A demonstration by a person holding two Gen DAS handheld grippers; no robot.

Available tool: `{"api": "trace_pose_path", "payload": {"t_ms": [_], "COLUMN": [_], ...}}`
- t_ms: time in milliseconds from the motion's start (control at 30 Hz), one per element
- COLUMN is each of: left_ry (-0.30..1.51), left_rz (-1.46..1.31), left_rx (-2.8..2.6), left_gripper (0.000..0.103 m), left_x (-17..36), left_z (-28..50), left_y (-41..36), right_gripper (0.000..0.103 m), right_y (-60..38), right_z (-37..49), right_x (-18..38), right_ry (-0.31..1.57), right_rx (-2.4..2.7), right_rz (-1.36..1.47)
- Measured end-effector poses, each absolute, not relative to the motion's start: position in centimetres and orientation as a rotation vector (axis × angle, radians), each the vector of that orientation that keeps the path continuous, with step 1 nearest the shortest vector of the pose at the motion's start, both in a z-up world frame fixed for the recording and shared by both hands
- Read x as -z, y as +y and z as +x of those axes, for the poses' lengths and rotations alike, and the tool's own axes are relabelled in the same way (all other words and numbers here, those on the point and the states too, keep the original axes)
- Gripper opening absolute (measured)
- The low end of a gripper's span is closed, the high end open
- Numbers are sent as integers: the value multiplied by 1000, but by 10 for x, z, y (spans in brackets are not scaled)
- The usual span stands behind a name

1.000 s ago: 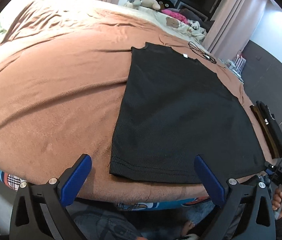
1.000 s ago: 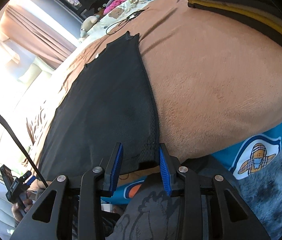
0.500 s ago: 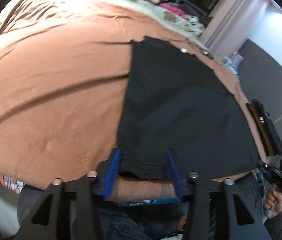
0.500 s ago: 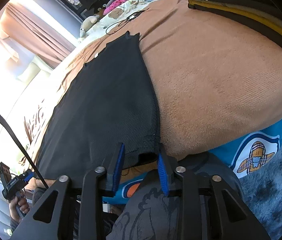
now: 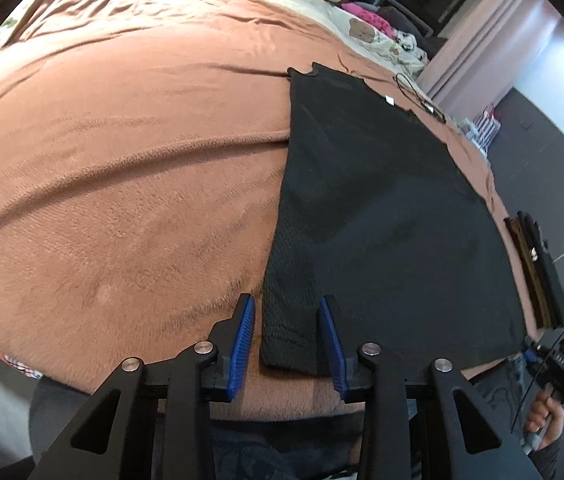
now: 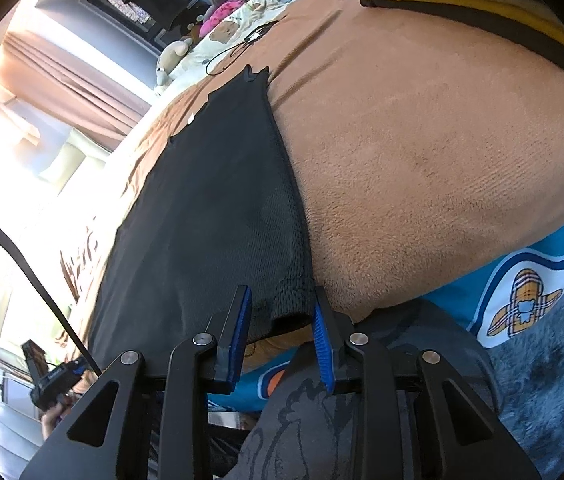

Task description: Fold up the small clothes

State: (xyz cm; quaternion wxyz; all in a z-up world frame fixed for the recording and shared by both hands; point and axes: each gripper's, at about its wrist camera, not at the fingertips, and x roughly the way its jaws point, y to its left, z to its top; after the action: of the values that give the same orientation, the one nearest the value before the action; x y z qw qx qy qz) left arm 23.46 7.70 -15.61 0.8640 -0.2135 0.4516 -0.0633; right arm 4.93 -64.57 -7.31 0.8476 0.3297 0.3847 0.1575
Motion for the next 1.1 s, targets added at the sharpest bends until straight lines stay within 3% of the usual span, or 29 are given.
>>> {"api": "trace_pose_path", "payload": {"t_ms": [167,300,367,1100], "left_ry": [946,961,967,974], "left_rz": [-487,-505,-515,-548], "left_rx": [127,136,139,148], "left_gripper": [21,19,19,19], "left_x": [158,157,156,160], "left_z": [231,225,223,224], "left_y": [84,86,87,90], "right_gripper": [26,9,6,6], "right_y": [-654,-657,-659,-642], "right_z": [48,45,42,65], "right_x": [80,79,76,73], "right_ry": [804,792,770,810], "right_rx": [-340,-324,-317,-313], "right_rz": [739,737,736,719]}}
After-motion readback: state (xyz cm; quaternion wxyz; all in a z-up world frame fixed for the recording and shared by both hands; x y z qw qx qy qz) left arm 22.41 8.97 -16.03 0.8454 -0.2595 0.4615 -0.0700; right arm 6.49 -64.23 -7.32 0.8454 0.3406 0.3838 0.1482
